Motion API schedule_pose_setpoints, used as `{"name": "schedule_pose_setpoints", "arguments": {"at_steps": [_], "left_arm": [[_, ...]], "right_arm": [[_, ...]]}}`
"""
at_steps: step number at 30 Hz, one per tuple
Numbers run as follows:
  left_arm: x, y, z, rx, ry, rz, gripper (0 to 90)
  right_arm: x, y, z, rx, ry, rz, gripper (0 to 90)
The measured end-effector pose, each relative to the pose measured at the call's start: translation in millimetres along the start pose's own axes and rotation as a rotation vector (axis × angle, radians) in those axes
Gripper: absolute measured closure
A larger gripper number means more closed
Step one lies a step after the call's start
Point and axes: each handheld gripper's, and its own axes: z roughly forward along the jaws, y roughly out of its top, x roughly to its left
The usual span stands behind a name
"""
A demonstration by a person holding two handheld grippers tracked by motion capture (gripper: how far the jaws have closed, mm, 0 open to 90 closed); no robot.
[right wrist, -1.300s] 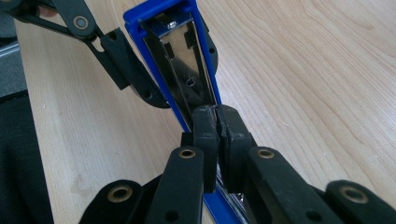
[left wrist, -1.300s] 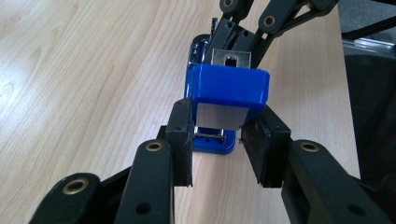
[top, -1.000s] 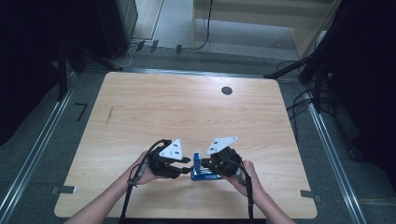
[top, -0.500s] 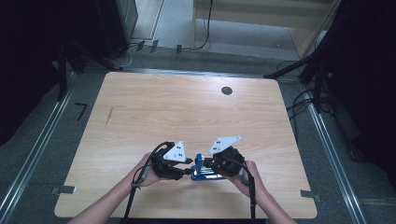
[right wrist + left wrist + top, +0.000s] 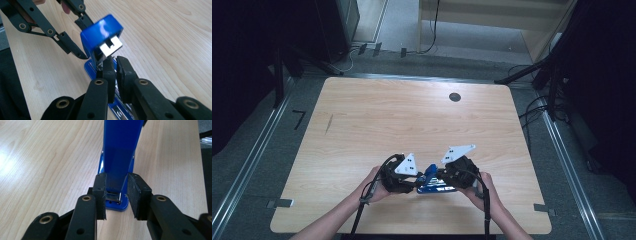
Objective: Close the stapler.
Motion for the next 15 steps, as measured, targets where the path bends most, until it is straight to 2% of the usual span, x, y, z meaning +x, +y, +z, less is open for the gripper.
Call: {"name": "schedule_pose_setpoints", "arguments": {"at_steps": [11, 15], "left_arm": [[0.0, -0.1, 5.7, 0.030, -0.008, -0.013, 71.3], [1.0, -0.4, 7.5, 0.028, -0.010, -0.017, 71.8]], "right_arm": [[-10.2, -6.0, -22.1, -0.023, -0.030, 0.053, 84.9], [-11.9, -3.7, -29.8, -0.034, -0.058, 0.067, 84.6]]}}
